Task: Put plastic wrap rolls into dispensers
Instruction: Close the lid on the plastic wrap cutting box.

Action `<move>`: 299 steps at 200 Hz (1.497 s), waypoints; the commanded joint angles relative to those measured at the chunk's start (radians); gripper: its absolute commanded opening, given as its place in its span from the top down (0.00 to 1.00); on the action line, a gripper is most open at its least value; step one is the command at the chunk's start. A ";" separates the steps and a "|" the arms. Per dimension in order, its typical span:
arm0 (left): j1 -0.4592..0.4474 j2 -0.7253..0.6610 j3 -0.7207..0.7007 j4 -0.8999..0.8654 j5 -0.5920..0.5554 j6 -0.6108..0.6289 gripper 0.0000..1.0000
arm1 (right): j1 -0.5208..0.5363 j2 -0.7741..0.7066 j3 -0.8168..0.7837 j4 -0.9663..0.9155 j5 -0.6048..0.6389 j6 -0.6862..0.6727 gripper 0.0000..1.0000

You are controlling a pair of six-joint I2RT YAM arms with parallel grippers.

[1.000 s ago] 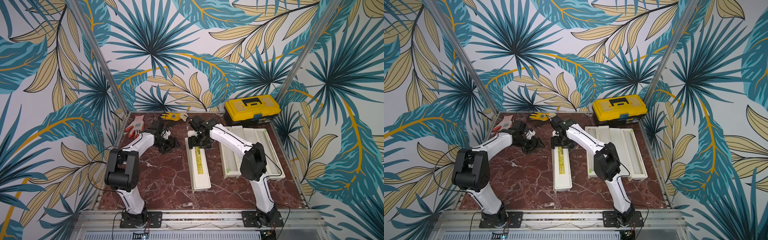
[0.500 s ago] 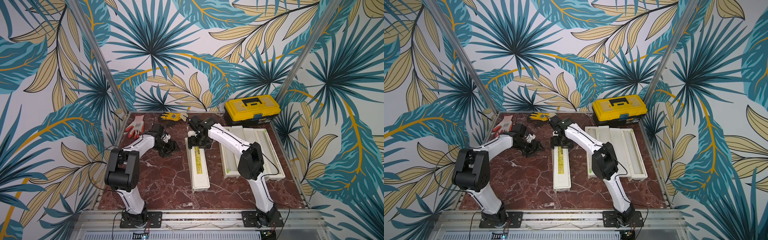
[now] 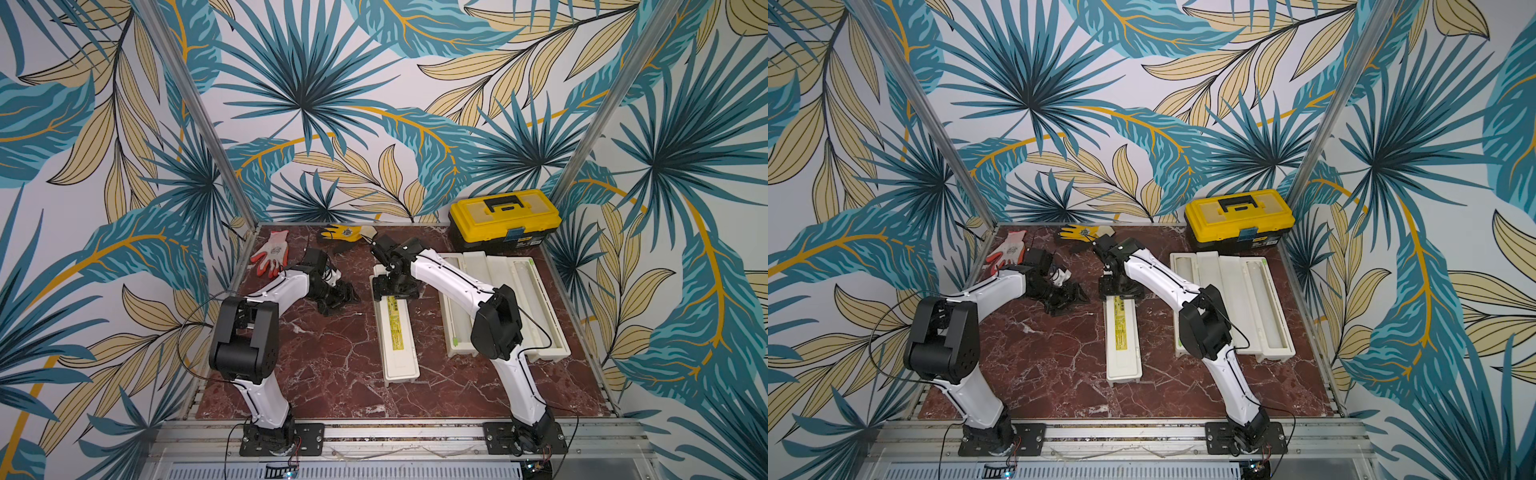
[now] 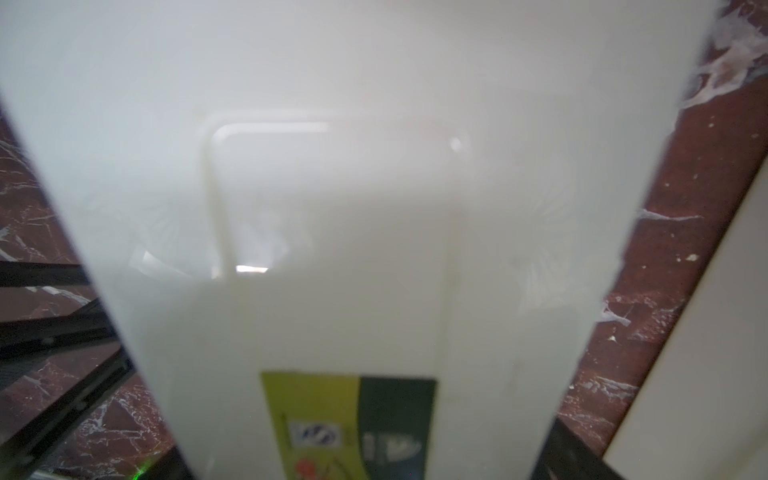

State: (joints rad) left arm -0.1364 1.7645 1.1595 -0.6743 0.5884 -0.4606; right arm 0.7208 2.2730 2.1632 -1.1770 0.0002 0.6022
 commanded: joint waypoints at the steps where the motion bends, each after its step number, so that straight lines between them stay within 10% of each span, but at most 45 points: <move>1: 0.007 -0.005 -0.030 0.012 0.011 0.002 0.27 | 0.007 0.023 0.021 0.004 0.005 0.016 0.20; 75: 0.006 -0.008 -0.060 0.037 0.013 -0.016 0.27 | 0.012 0.056 0.019 0.053 -0.003 0.022 0.01; 299: -0.018 0.072 0.079 0.371 0.231 -0.171 0.04 | 0.017 0.025 -0.020 0.090 -0.036 0.017 0.01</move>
State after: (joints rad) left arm -0.1429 1.8011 1.2034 -0.3599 0.7479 -0.6369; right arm 0.7265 2.3230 2.1540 -1.1225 -0.0151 0.6136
